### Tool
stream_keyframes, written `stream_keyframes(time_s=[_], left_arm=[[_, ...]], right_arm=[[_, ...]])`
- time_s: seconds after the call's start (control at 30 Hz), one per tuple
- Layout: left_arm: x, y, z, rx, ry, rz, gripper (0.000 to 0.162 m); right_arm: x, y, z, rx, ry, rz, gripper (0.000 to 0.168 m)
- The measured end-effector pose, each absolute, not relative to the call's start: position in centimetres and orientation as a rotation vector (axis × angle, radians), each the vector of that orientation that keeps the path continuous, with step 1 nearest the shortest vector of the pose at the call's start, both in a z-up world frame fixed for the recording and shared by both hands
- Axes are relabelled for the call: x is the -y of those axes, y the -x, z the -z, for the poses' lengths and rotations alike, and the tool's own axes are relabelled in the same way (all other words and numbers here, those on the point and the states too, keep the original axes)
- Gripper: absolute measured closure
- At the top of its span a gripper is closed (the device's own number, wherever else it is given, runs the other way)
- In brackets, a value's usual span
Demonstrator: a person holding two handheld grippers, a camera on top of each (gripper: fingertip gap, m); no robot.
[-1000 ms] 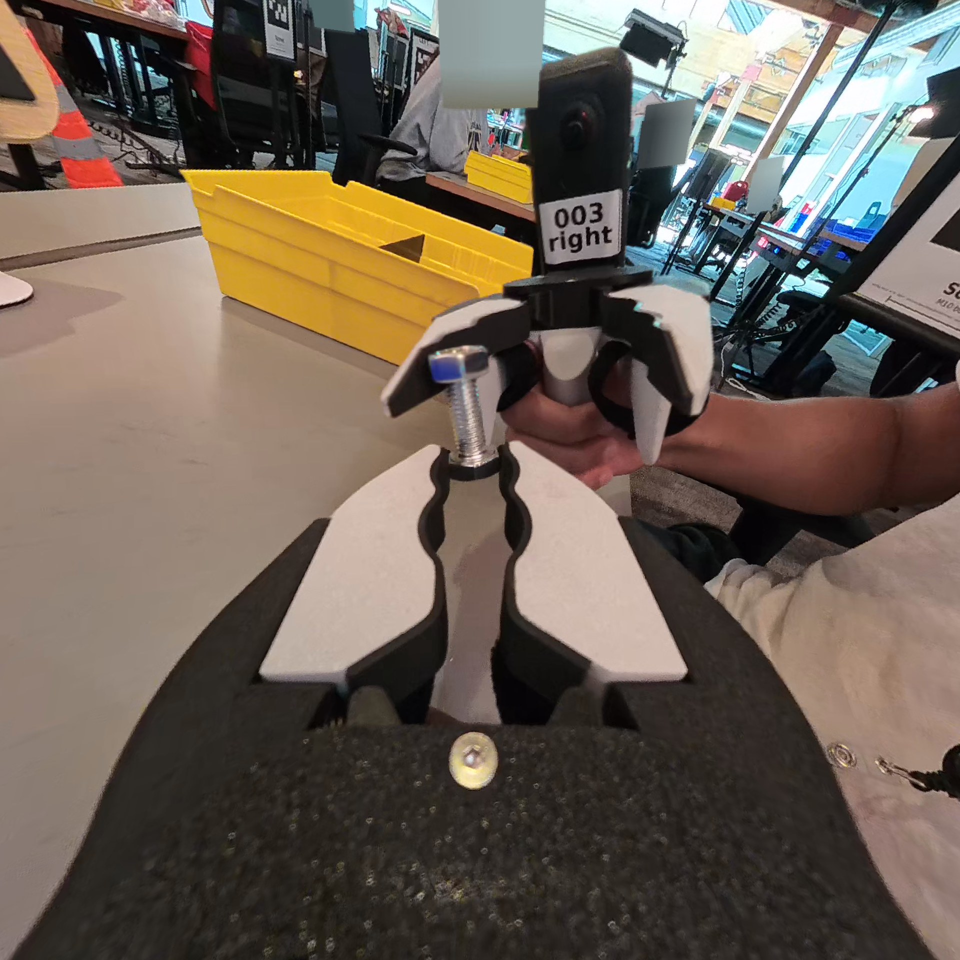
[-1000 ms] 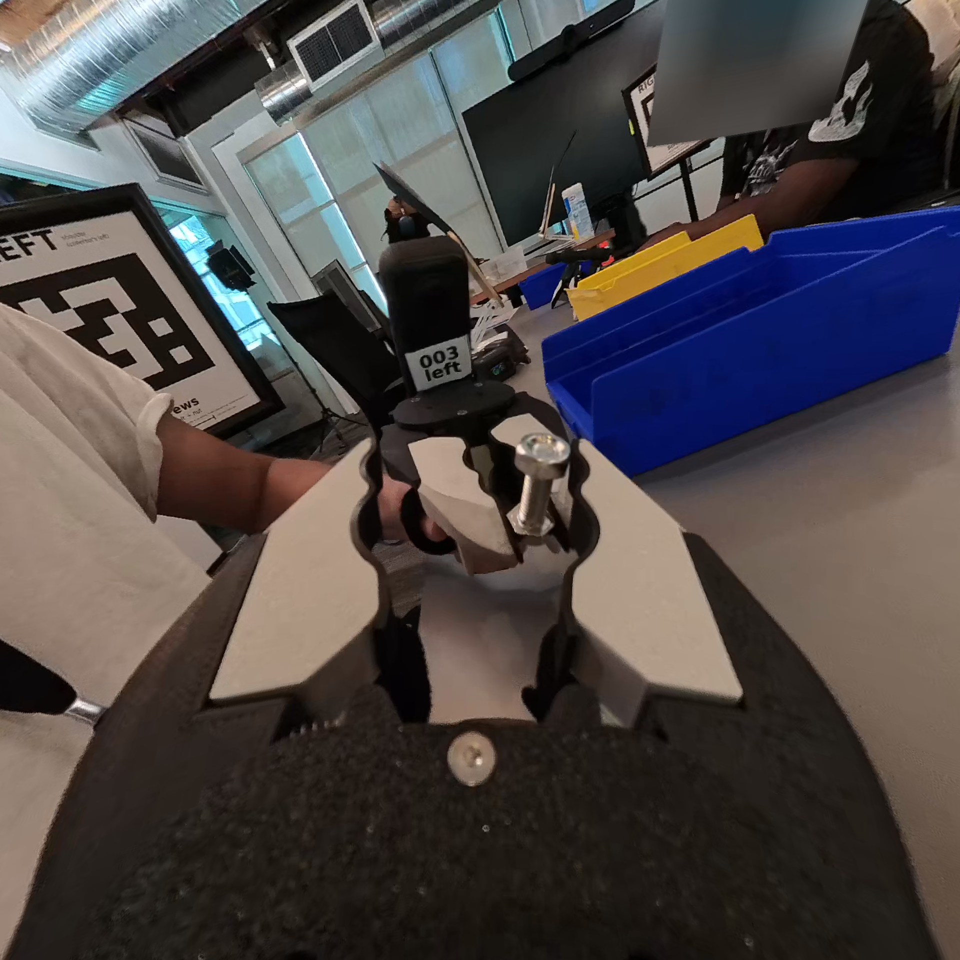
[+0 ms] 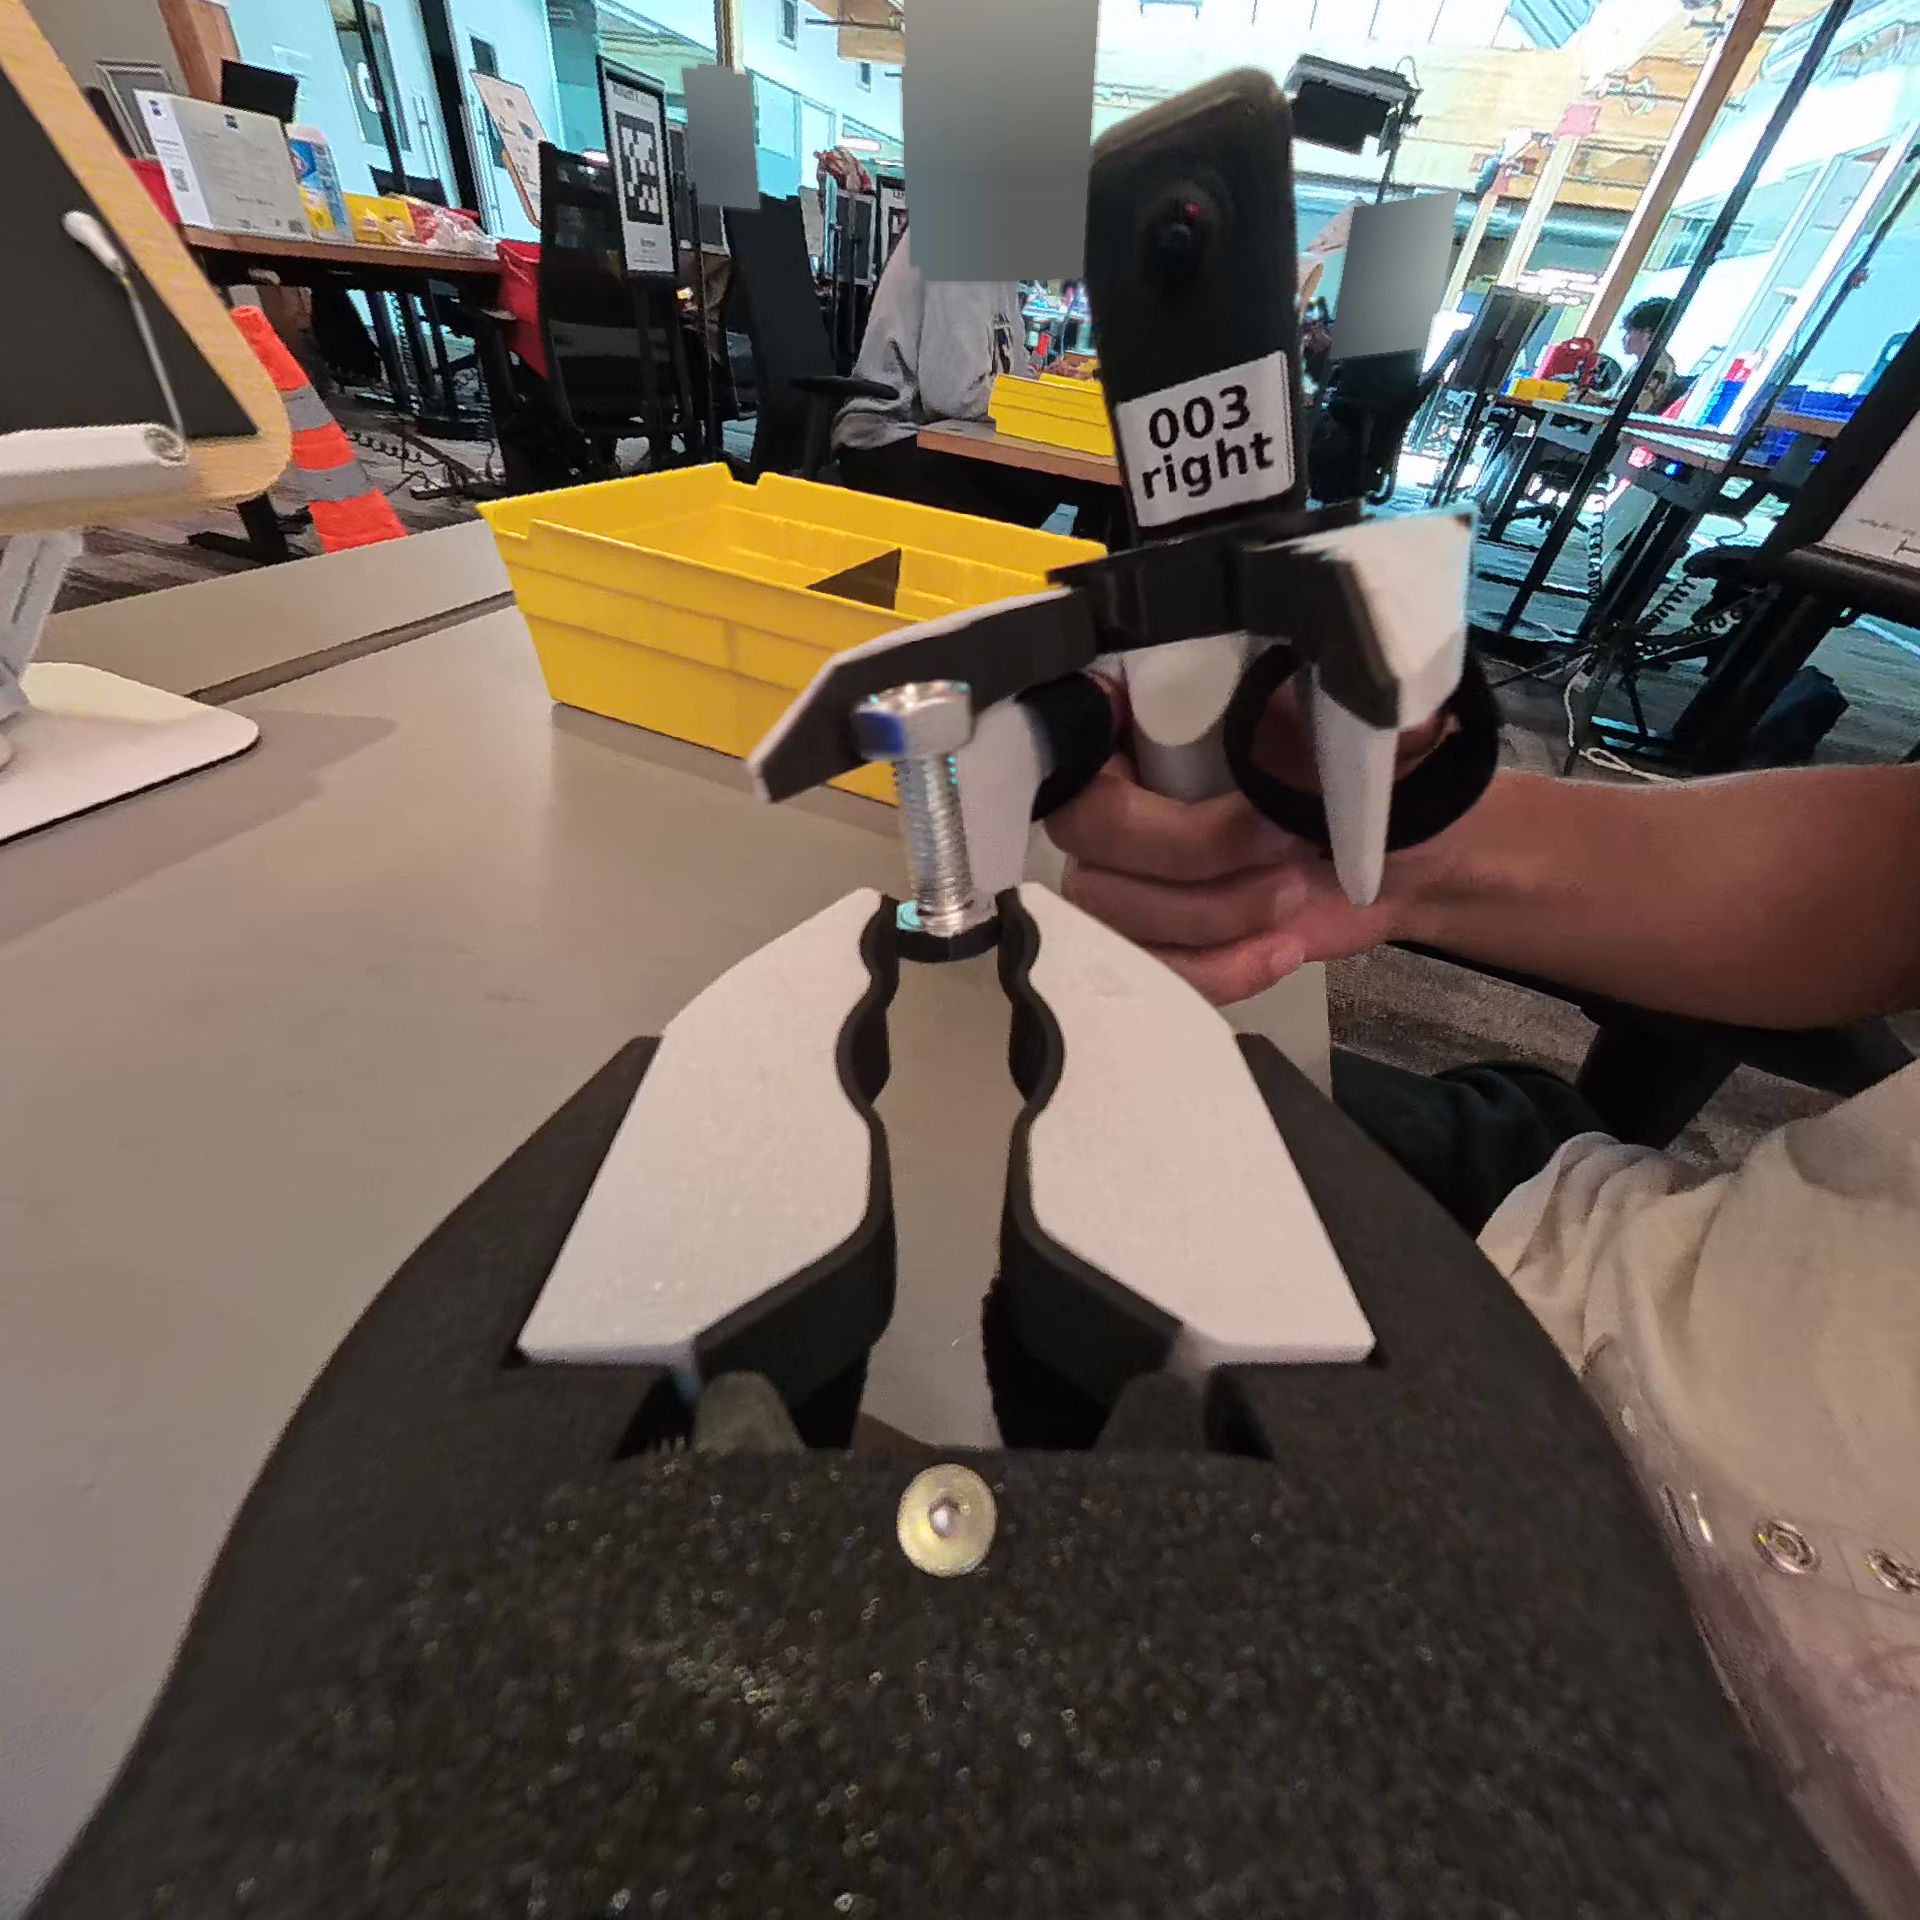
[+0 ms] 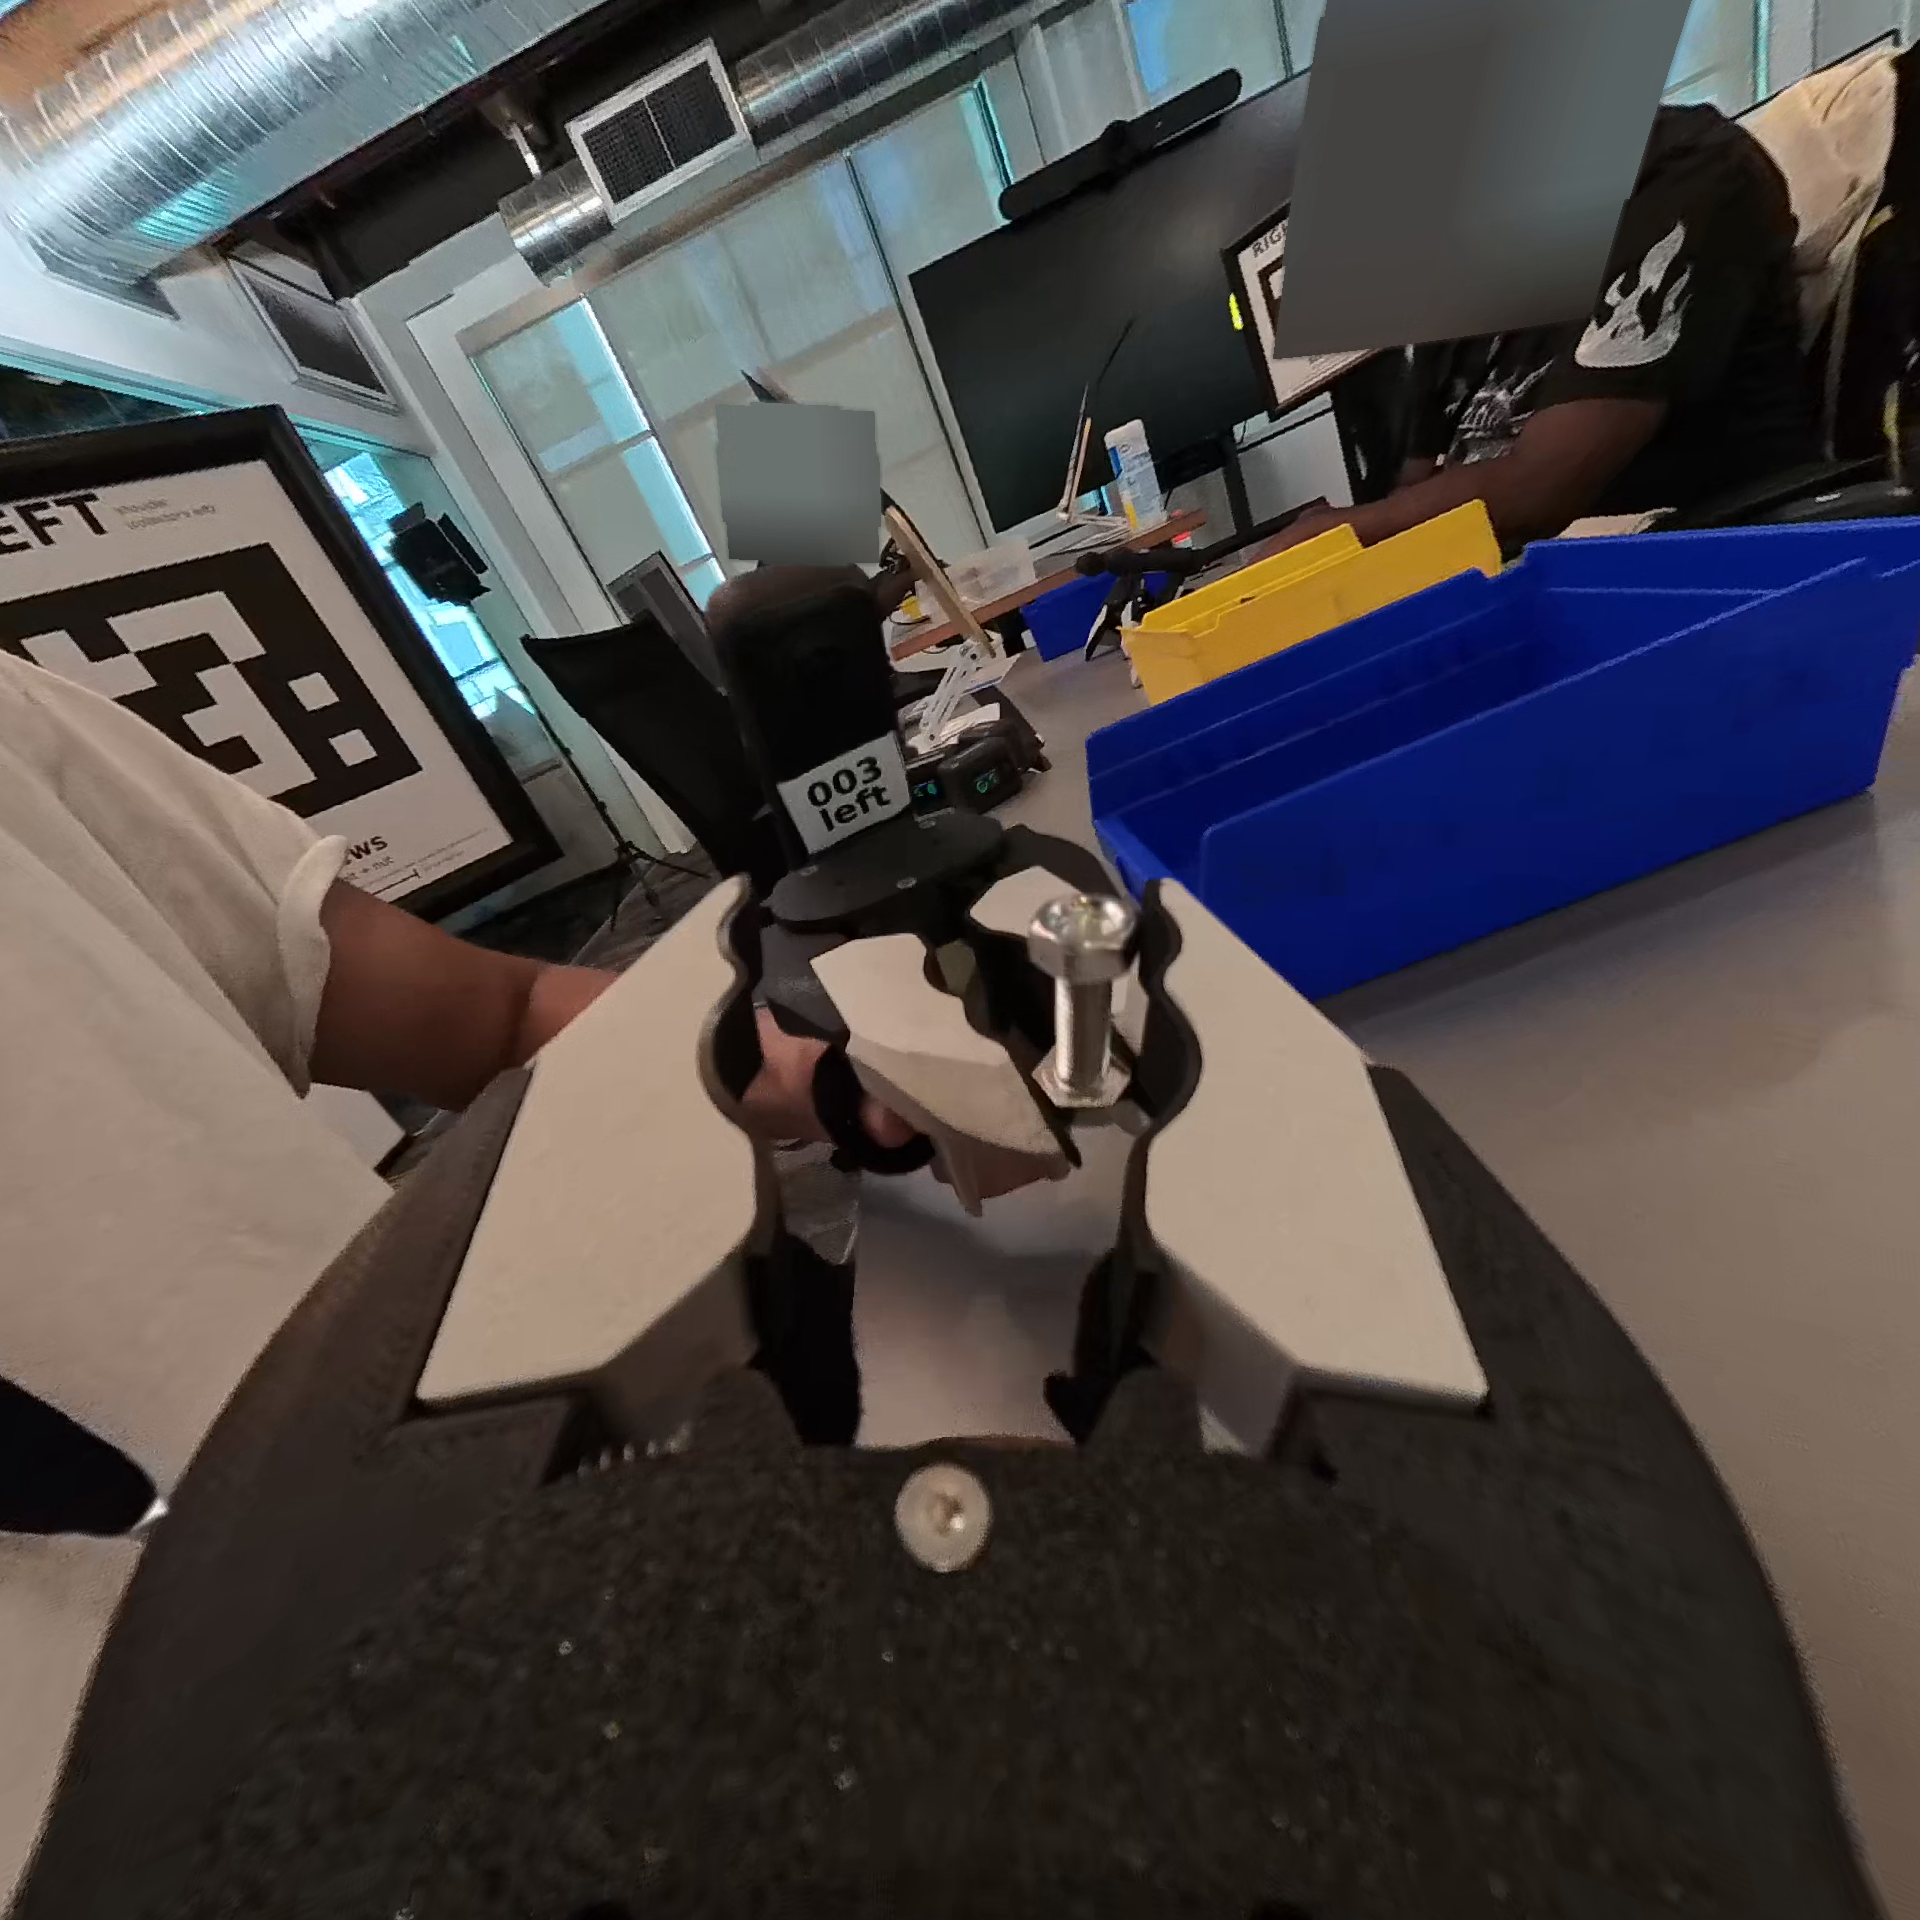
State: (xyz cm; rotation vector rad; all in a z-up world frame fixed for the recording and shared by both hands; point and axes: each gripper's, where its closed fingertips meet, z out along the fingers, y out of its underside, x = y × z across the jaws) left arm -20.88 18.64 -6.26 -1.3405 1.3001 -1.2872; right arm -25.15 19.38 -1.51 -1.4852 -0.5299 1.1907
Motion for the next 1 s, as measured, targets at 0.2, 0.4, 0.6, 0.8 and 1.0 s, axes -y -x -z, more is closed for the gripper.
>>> stream_keyframes(time_s=[0.2, 0.4, 0.6, 0.8, 1.0], left_arm=[[-18.9, 21.2, 5.9, -1.293, 1.328, 1.253, 0.144], [-19.4, 21.5, 5.8, -1.275, 1.334, 1.246, 0.144], [-18.5, 21.2, 6.1, -1.32, 1.309, 1.207, 0.144], [-20.1, 21.8, 5.9, -1.284, 1.318, 1.12, 0.144], [-19.9, 21.5, 6.0, -1.285, 1.321, 1.144, 0.144]], right_arm=[[-19.4, 23.8, 1.1, 0.498, 1.497, -1.164, 0.097], [-18.9, 23.9, 1.0, 0.524, 1.506, -1.135, 0.104], [-19.3, 25.1, 1.2, 0.534, 1.503, -1.169, 0.1], [-19.3, 23.0, 1.9, 0.51, 1.521, -1.059, 0.104], [-19.5, 24.9, 1.3, 0.534, 1.496, -1.076, 0.099]])
